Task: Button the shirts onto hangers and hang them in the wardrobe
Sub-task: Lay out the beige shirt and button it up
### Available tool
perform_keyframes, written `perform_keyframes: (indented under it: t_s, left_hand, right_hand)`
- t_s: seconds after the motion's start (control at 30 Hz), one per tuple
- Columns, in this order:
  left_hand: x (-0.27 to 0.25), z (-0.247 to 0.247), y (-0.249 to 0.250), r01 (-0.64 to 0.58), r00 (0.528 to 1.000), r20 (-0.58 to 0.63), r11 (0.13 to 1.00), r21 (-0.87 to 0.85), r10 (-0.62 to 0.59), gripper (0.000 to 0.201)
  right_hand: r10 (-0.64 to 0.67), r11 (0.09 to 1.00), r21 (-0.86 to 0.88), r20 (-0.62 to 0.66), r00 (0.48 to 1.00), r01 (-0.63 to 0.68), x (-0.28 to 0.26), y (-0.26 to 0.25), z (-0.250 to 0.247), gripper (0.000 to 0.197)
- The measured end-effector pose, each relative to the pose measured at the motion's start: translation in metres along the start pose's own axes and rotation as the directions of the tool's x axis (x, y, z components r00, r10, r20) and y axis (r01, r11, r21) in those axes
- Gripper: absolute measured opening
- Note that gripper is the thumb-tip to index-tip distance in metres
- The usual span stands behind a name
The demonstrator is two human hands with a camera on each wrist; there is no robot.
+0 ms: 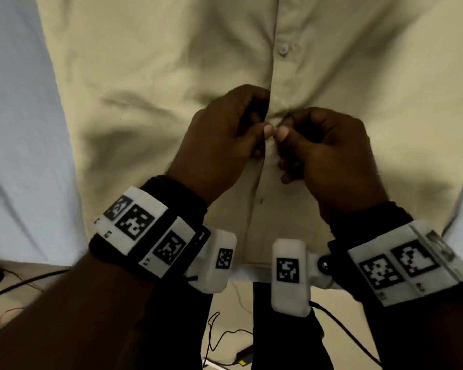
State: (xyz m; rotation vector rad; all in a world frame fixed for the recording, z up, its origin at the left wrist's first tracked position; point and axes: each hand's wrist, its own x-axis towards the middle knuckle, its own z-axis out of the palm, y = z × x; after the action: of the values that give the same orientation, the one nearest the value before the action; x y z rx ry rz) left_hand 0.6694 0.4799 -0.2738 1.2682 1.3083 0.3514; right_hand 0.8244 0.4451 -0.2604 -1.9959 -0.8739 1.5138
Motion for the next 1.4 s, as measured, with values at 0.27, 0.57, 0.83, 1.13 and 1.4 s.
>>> perform_keyframes:
  t_s: [0.27,0.57,0.83,1.13,1.4]
  left_hand:
    - [-0.009,0.005,0.004,0.026,0.996,-0.089,0.991,0.132,-0.014,0.031]
    - [-0.123,0.066,-0.009,0.261,0.965,-0.153,0.857,0.443,-0.215,0.035]
    - [-0.131,0.082,-0.018,0.295,0.949,-0.23,0.862,0.412,-0.215,0.031]
    - [-0.141,0.064,-0.03,-0.013,0.998,-0.048,0.867,0.498,0.043,0.023]
    - [-0.097,0.061,-0.018,0.039,0.964,-0.25,0.889,0.456,0.086,0.021]
  right_hand:
    - [-0.015,1.0,-0.005,-0.056,0.998,0.015,-0.001,0.004,0.001,0.007]
    - [-0.172,0.915,-0.387,-0.113,0.979,0.116,-0.053,0.029,-0.001,0.009]
    - [-0.125,0.843,-0.529,-0.022,0.992,0.094,-0.077,0.047,0.025,0.019]
    - [-0.024,0.816,-0.577,-0.083,0.996,-0.028,-0.074,0.039,0.019,0.012]
    - [-0.035,0.839,-0.54,-0.171,0.985,-0.064,-0.081,0.047,0.004,0.009]
